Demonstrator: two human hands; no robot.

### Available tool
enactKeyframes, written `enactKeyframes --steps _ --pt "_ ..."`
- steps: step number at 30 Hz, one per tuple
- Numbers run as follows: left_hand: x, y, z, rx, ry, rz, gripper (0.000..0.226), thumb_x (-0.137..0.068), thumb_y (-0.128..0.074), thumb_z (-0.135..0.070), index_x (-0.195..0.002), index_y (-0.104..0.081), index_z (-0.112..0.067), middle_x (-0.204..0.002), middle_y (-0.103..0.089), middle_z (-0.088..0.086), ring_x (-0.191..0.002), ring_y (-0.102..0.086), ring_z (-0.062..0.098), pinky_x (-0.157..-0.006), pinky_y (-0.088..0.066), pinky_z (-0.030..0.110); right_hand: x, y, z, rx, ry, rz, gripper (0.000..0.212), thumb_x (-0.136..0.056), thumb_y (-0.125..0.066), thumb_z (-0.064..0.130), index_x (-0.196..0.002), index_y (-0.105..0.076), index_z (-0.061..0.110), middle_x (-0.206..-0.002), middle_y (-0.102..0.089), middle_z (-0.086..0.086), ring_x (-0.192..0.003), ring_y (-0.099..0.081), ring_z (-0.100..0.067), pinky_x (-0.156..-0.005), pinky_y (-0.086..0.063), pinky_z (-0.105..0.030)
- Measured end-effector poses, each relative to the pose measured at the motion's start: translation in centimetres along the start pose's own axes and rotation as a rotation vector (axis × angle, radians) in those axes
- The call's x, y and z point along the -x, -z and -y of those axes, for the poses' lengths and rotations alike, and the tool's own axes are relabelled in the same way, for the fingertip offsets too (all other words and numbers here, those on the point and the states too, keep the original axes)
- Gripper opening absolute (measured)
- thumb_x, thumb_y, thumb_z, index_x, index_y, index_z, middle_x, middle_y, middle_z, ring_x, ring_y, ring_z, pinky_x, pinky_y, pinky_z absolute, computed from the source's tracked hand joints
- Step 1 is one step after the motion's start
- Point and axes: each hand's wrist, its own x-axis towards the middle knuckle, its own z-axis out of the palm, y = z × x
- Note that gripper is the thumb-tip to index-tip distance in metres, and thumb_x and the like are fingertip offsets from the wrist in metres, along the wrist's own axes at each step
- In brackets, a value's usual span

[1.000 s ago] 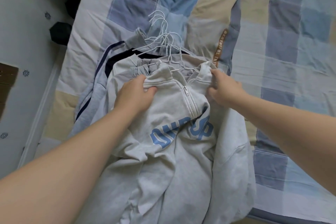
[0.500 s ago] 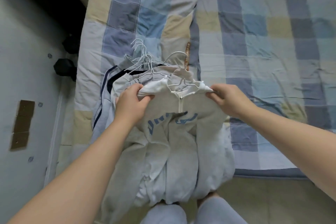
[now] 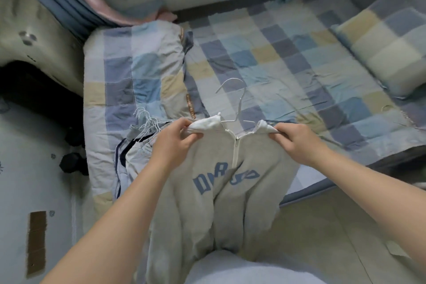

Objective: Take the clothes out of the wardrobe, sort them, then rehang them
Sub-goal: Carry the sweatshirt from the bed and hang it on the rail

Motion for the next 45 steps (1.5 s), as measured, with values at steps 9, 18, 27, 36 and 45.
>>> enactKeyframes --steps 9,18,27,36,45 --pt "2.7 -11.2 -15.6 -0.048 -0.311 0.16 0.021 -0.081 -0.08 -0.036 -0.081 -0.059 -0.033 -0.07 -0.06 -0.01 -0.066 -0.052 0.002 -0.062 -0.041 0.028 16.8 9.6 -10.1 -0.071 -0.16 -0.249 0.031 -0.096 -0.056 0.027 -0.067 -0.048 0.025 -0.062 -0.052 0.008 -0.063 -0.051 -0.015 -0.059 -0.038 -0.038" --pt "13.0 -30.0 -33.7 -0.033 -0.589 0.362 0.027 -0.078 -0.082 -0.036 -0.075 -0.057 -0.047 -0.068 -0.06 -0.014 -0.065 -0.053 0.002 -0.064 -0.046 0.033 41.3 17.2 -23.0 -0.142 -0.401 -0.578 0.036 -0.096 -0.059 0.025 -0.063 -0.044 0.022 -0.059 -0.049 0.006 -0.059 -0.047 -0.011 -0.059 -0.04 -0.036" --pt "24.2 -45.4 -47.6 -0.063 -0.769 0.707 0.02 -0.08 -0.079 -0.04 -0.079 -0.06 -0.042 -0.073 -0.063 -0.02 -0.07 -0.057 -0.001 -0.057 -0.047 0.023 61.9 20.4 -30.2 -0.06 -0.66 -0.783 0.035 -0.095 -0.059 0.031 -0.063 -0.046 0.025 -0.059 -0.049 0.009 -0.059 -0.049 -0.007 -0.056 -0.038 -0.028" --pt "35.6 -58.7 -64.3 -0.012 -1.156 1.033 0.018 -0.083 -0.078 -0.036 -0.079 -0.06 -0.034 -0.068 -0.062 -0.016 -0.067 -0.057 -0.001 -0.052 -0.038 0.014 78.5 23.6 -33.2 0.027 -1.043 -1.088 0.036 -0.094 -0.058 0.032 -0.065 -0.043 0.02 -0.057 -0.042 0.006 -0.055 -0.043 -0.009 -0.058 -0.04 -0.034" --pt "49.5 -69.8 -79.3 0.133 -1.457 1.423 0.019 -0.085 -0.072 -0.046 -0.084 -0.061 -0.031 -0.077 -0.064 -0.009 -0.07 -0.058 0.008 -0.06 -0.046 0.026 90.6 28.2 -30.1 0.24 -1.457 -1.283 0.039 -0.096 -0.054 0.039 -0.06 -0.041 0.029 -0.064 -0.05 0.01 -0.057 -0.046 -0.007 -0.054 -0.033 -0.021"
